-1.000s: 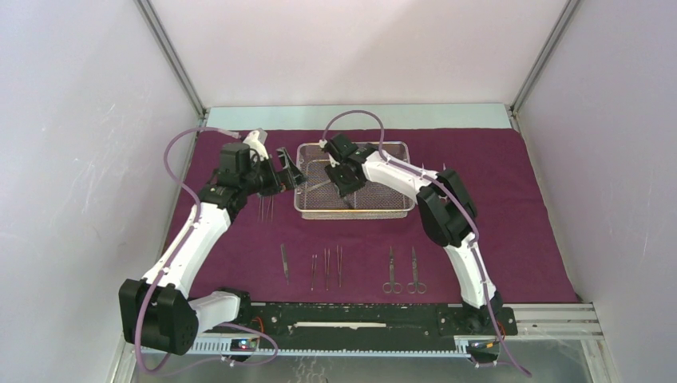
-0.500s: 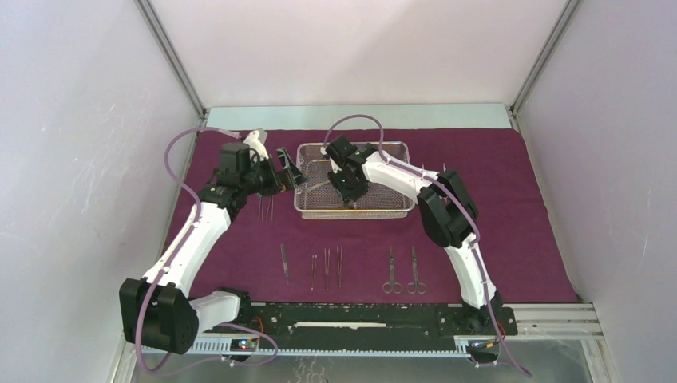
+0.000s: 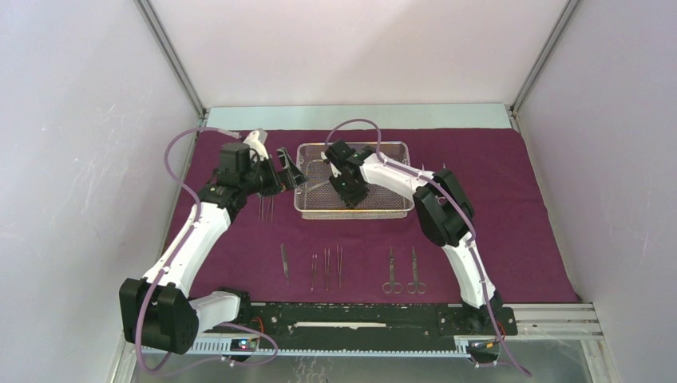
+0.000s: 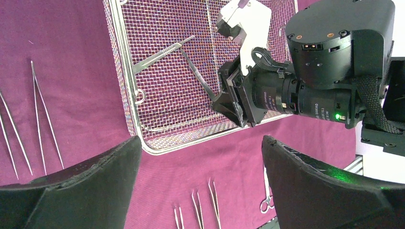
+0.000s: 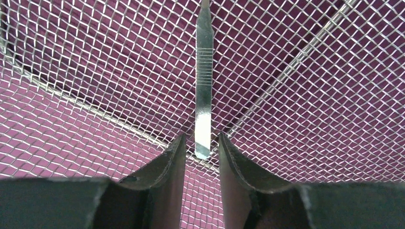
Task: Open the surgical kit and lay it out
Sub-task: Pick up the medical item from the container.
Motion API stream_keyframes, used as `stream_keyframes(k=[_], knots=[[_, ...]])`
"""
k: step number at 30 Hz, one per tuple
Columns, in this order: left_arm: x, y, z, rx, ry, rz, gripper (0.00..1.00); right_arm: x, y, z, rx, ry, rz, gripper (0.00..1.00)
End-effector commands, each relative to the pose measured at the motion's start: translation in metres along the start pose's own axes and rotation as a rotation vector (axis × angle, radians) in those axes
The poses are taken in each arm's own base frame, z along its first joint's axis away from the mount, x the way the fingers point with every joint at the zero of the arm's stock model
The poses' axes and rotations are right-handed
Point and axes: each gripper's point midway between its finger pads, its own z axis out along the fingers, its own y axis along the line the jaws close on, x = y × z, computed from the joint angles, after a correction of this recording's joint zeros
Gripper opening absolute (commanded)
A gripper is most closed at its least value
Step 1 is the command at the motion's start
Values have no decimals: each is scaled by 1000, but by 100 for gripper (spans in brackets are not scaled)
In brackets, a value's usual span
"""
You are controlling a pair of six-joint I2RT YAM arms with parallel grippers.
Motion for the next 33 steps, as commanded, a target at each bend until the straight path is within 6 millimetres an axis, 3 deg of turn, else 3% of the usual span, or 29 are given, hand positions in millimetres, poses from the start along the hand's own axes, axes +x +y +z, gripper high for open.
stream_keyframes(k=[1, 11, 24, 33], knots=[[3, 3, 2, 12, -6, 5, 100, 4, 2, 11, -2, 24, 12, 35], [3, 2, 4, 21, -3, -5, 100, -3, -2, 2, 8, -12, 27, 17], [-2, -9, 5, 63, 0, -47, 100, -25, -2, -32, -5, -109, 48, 11], [-3, -16, 9, 97, 9, -85, 100, -30, -2, -40, -9, -130, 58, 10]])
